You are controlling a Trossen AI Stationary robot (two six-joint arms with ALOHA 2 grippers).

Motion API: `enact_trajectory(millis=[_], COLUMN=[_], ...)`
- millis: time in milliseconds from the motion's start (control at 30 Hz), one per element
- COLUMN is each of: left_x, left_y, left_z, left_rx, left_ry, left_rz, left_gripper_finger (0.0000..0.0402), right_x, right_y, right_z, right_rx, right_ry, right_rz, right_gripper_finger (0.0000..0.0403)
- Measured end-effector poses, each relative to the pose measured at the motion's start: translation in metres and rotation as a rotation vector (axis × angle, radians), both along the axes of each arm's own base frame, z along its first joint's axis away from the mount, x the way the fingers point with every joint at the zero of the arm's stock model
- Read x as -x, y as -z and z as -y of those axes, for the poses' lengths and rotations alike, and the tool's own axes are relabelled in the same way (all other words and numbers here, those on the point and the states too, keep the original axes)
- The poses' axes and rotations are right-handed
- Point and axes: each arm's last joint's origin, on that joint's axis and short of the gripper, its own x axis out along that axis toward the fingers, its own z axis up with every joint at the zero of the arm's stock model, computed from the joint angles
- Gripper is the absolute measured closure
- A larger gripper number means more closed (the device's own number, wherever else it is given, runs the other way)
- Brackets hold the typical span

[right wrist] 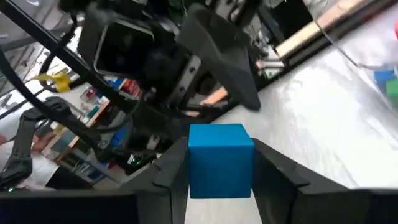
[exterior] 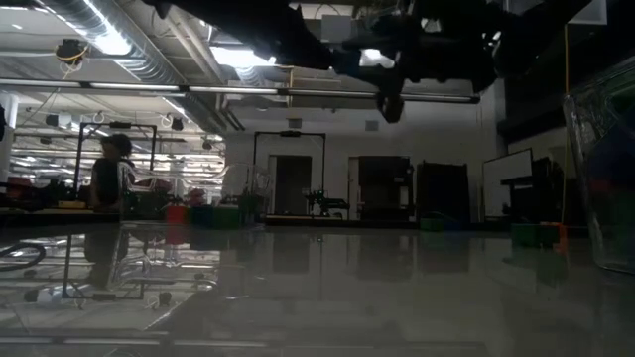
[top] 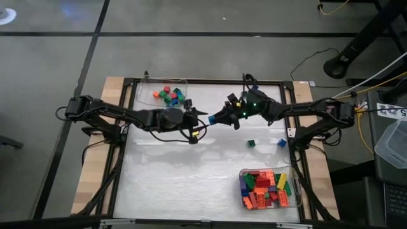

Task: Sort blocks by size
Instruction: Put the square blue block into the top transparent bin

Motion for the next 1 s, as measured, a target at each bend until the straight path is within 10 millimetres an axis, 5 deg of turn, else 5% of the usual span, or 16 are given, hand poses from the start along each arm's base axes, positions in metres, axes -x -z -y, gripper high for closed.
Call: enact_trajectory(millis=[1000], left_x=[-0.003], left_y=[-0.011], left_z=[0.014], left_rx=[-0.162], left_ry=[0.069], left_rz=[0.058], left_gripper_finger=[0.0205], right_x=[-0.006], right_y=[-0.012], right_z=[-0.016], right_rx=[-0.001], right_ry=[0.118], right_rz=[0.114], right_gripper_finger=[0.0265])
